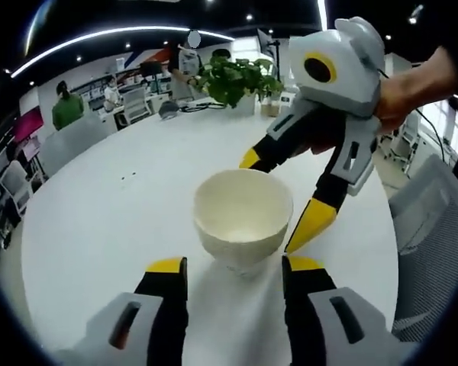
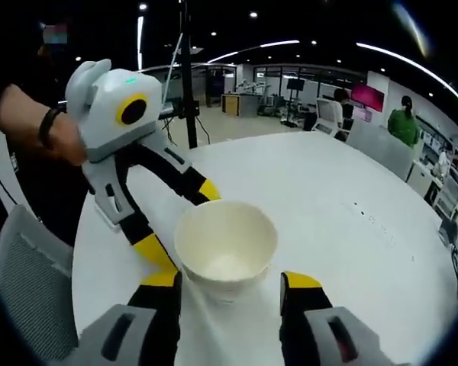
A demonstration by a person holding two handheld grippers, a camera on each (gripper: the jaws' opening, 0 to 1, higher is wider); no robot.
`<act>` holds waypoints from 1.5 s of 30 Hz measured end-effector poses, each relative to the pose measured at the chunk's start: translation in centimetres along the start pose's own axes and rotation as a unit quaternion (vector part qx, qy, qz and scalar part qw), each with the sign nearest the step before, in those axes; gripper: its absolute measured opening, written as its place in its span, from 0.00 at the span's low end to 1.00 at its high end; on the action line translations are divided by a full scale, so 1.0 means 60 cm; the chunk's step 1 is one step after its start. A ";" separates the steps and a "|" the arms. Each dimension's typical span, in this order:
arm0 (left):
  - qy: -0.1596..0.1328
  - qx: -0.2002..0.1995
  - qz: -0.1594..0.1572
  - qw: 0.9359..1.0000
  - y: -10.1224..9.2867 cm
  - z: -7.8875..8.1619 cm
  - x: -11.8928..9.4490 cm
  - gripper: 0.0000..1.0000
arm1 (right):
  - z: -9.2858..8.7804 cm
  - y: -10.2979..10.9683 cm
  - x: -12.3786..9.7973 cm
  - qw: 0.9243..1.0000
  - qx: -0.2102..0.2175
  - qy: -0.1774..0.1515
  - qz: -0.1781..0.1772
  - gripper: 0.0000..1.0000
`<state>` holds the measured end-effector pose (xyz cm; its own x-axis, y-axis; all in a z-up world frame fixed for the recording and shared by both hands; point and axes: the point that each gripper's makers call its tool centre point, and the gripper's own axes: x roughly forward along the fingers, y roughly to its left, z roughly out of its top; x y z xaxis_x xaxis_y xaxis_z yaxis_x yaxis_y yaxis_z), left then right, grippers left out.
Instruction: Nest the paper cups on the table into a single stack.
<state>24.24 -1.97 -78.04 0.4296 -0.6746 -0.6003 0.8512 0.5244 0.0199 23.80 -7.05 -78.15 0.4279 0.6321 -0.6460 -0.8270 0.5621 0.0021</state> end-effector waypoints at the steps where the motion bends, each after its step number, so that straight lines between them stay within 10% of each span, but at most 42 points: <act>1: -0.005 -0.011 0.012 1.000 0.007 -0.003 -0.009 0.51 | -0.004 -0.003 -0.006 1.000 0.006 -0.001 -0.008 0.58; 16: -0.086 -0.133 0.113 0.981 -0.008 -0.029 -0.140 0.57 | -0.021 0.013 -0.106 0.992 0.077 -0.056 -0.083 0.67; 45: -0.106 -0.146 0.146 0.973 -0.118 -0.076 -0.228 0.60 | -0.086 0.100 -0.229 0.971 0.164 -0.115 -0.128 0.75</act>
<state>10.95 5.89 -73.64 0.7195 -0.5502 -0.4238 0.5746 0.8144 -0.0818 11.06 -15.10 -73.17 0.7057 0.5296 -0.4707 -0.5378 0.8329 0.1308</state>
